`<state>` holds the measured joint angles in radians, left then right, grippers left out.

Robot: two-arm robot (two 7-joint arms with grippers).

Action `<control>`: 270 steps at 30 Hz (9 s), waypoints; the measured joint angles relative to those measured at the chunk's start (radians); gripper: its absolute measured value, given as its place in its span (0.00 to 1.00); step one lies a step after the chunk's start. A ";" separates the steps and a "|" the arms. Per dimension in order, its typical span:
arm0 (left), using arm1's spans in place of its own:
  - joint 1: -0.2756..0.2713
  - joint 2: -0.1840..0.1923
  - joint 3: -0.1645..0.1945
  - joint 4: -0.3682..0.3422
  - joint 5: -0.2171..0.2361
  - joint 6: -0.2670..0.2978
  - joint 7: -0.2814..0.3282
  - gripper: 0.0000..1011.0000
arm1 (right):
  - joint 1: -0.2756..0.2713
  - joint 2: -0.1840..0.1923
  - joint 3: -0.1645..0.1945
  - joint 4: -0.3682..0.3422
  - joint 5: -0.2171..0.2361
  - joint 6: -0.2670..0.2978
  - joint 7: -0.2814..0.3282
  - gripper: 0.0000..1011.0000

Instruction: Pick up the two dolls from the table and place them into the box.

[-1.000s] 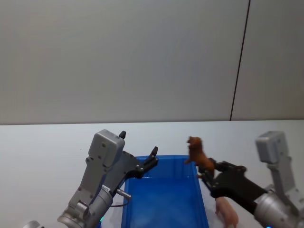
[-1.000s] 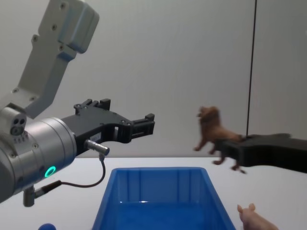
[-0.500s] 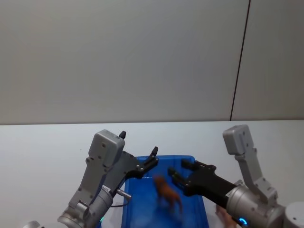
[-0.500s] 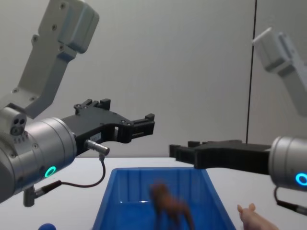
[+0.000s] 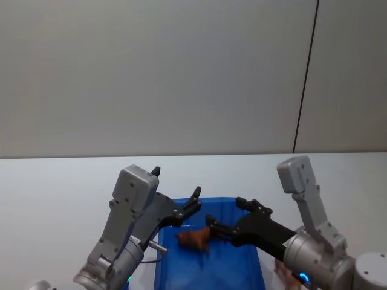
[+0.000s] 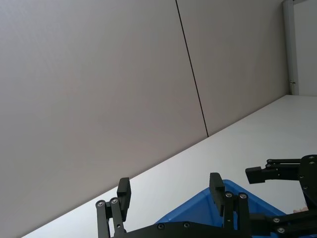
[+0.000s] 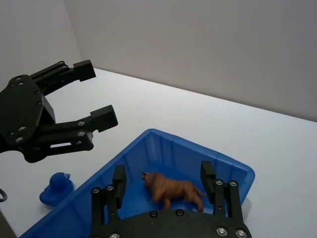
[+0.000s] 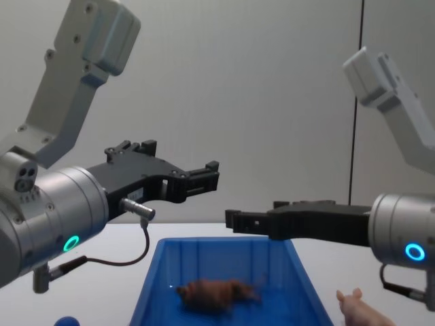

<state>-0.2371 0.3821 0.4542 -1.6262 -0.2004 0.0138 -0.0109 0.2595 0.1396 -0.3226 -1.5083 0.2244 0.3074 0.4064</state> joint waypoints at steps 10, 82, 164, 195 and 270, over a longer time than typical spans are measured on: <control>0.000 0.000 0.000 0.000 0.000 0.000 0.000 0.99 | -0.060 0.044 0.011 -0.079 -0.021 -0.015 -0.078 0.99; 0.000 0.000 0.000 0.000 0.000 0.000 0.000 0.99 | -0.242 0.126 0.040 -0.006 0.031 -0.145 -0.211 0.67; 0.000 0.000 0.000 0.000 0.000 0.000 0.000 0.99 | -0.198 0.098 0.056 -0.245 0.047 -0.044 -0.347 0.99; 0.085 0.081 -0.046 -0.130 -0.122 0.173 0.097 0.99 | -0.268 0.152 0.095 -0.312 0.077 -0.069 -0.443 0.99; 0.185 0.123 -0.115 -0.083 -0.309 0.419 0.122 0.22 | -0.274 0.157 0.098 -0.317 0.080 -0.070 -0.451 0.99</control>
<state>-0.0524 0.5050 0.3396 -1.7096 -0.5089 0.4326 0.1110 -0.0142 0.2962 -0.2249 -1.8256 0.3041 0.2369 -0.0449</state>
